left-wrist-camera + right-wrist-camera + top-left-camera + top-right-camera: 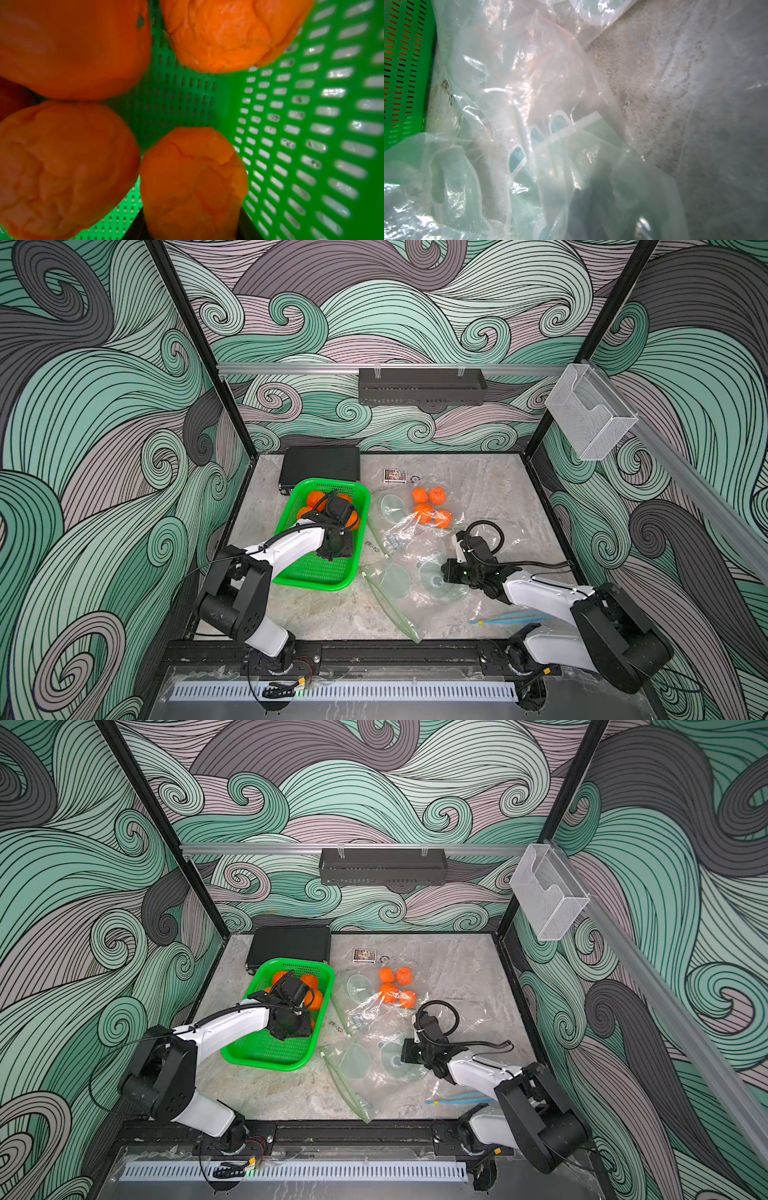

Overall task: Open the zip-top bag and take out the orange
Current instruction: Place the orange in the basket.

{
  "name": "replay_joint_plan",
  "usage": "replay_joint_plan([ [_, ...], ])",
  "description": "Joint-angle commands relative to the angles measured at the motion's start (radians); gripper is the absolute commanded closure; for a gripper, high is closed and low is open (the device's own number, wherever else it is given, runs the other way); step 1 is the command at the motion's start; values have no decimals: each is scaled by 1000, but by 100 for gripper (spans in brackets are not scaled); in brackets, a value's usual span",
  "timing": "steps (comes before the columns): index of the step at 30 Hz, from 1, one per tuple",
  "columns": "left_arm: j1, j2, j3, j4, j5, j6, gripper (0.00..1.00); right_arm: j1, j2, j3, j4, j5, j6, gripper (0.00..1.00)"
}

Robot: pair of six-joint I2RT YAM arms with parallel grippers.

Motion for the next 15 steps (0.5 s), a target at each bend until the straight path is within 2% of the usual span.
replay_joint_plan([
  [1, 12, 16, 40, 26, -8, 6, 71, 7, 3, -10, -41, 12, 3, 94],
  [3, 15, 30, 44, 40, -18, 5, 65, 7, 3, -10, -41, 10, 2, 94],
  [8, 18, 78, 68, 54, -37, 8, 60, 7, 2, -11, -41, 8, 2, 94],
  [15, 23, 98, 82, 78, -23, 25, 45, 7, 4, -11, -39, 7, 2, 94],
])
